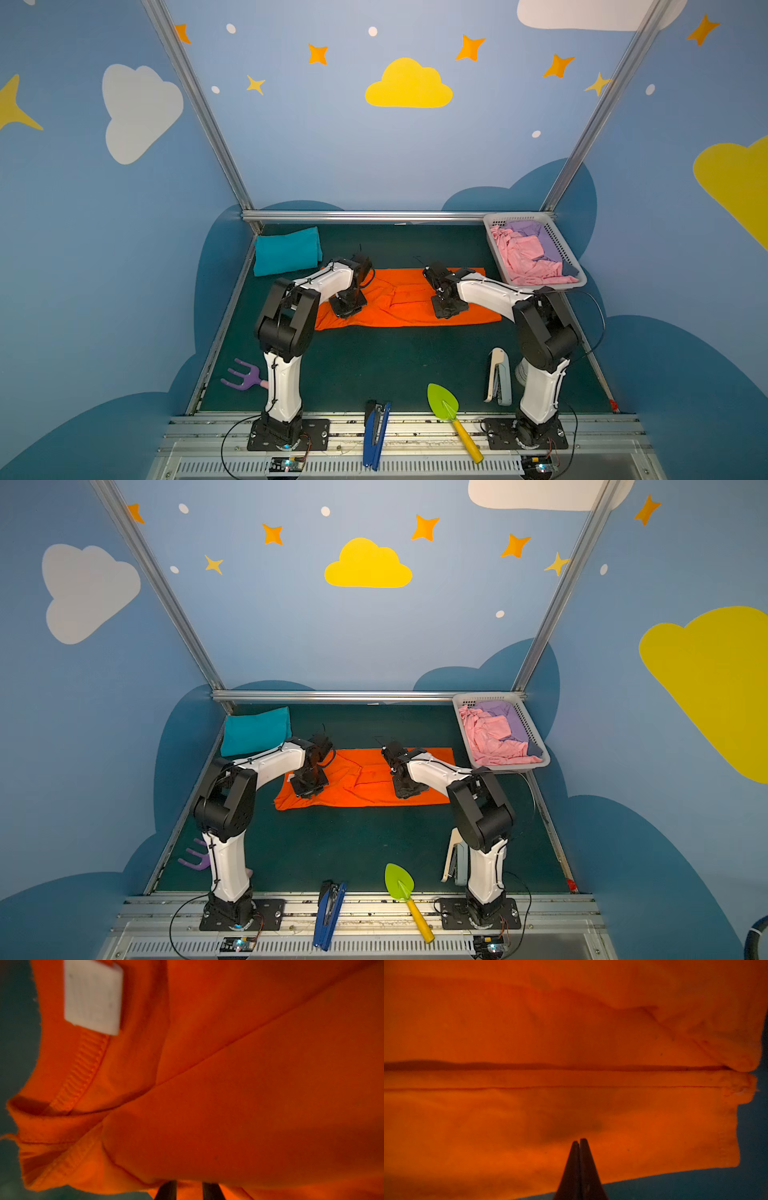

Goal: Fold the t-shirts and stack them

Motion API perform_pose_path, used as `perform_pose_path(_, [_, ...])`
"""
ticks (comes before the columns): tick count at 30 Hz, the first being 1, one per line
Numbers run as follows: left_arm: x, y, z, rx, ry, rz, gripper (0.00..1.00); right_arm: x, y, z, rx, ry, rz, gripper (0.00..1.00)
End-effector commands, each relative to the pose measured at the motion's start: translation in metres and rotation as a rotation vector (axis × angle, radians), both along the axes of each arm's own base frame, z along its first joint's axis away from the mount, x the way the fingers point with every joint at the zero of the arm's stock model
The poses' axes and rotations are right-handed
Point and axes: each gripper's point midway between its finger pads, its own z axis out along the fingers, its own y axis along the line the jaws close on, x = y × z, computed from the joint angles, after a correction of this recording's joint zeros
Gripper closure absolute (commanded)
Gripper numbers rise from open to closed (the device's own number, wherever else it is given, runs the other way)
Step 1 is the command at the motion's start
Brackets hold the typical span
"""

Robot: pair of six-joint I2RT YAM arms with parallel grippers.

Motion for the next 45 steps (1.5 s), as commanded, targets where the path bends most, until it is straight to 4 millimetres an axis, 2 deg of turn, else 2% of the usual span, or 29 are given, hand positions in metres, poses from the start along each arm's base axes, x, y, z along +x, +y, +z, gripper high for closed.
perform_pose_path(1, [0.008,-0.001,-0.037,0.015,0.027,-0.015,0.77,-0.026,0.002,-0.016,0.018,0.073,-0.015,1.0])
perform_pose_path(4, [0.015,-0.007,-0.053,0.013,0.047,-0.025,0.78,-0.046,0.008,-0.019,0.037,0.096,0.005,1.0])
perform_pose_path(7, [0.035,-0.013,-0.058,0.015,0.033,-0.05,0.78,-0.069,0.026,-0.021,0.085,0.126,0.062,1.0])
perform_pose_path(10, [0.065,-0.025,-0.058,0.003,0.002,-0.081,0.77,-0.09,0.058,-0.021,0.149,0.156,0.144,1.0])
perform_pose_path(14, [0.113,-0.048,-0.057,-0.044,-0.04,-0.127,0.74,-0.107,0.113,-0.012,0.265,0.186,0.249,1.0])
perform_pose_path(18, [0.163,-0.072,-0.051,-0.104,-0.108,-0.176,0.73,-0.105,0.17,0.004,0.419,0.19,0.328,1.0])
perform_pose_path(22, [0.212,-0.097,-0.043,-0.271,-0.235,-0.179,0.69,-0.092,0.225,0.013,0.565,0.232,0.371,1.0])
perform_pose_path(24, [0.232,-0.1,-0.04,-0.353,-0.3,-0.152,0.67,-0.092,0.252,0.017,0.644,0.284,0.403,1.0])
perform_pose_path(26, [0.248,-0.095,-0.031,-0.434,-0.344,-0.099,0.65,-0.09,0.265,0.024,0.671,0.298,0.426,1.0])
perform_pose_path(28, [0.258,-0.084,-0.019,-0.456,-0.374,-0.06,0.64,-0.076,0.253,0.031,0.64,0.231,0.414,1.0])
perform_pose_path(30, [0.262,-0.075,-0.003,-0.459,-0.398,-0.049,0.64,-0.052,0.219,0.039,0.58,0.149,0.359,1.0])
perform_pose_path(31, [0.263,-0.074,0.005,-0.46,-0.407,-0.055,0.64,-0.039,0.193,0.041,0.536,0.114,0.308,1.0])
perform_pose_path(34, [0.256,-0.075,0.031,-0.454,-0.419,-0.085,0.64,-0.006,0.098,0.038,0.399,0.049,0.108,1.0])
perform_pose_path(35, [0.252,-0.078,0.04,-0.452,-0.421,-0.099,0.64,-0.001,0.062,0.035,0.325,0.035,0.039,1.0])
perform_pose_path(37, [0.244,-0.086,0.05,-0.449,-0.427,-0.128,0.64,0.002,0.004,0.03,0.193,0.019,-0.078,1.0])
perform_pose_path(39, [0.238,-0.091,0.056,-0.433,-0.434,-0.152,0.64,-0.003,-0.037,0.024,0.101,0.038,-0.178,1.0])
perform_pose_path(41, [0.233,-0.094,0.054,-0.408,-0.427,-0.164,0.64,-0.012,-0.063,0.013,0.049,0.073,-0.251,1.0])
perform_pose_path(45, [0.227,-0.1,0.037,-0.429,-0.379,-0.156,0.64,-0.034,-0.084,-0.017,0.029,0.15,-0.328,1.0])
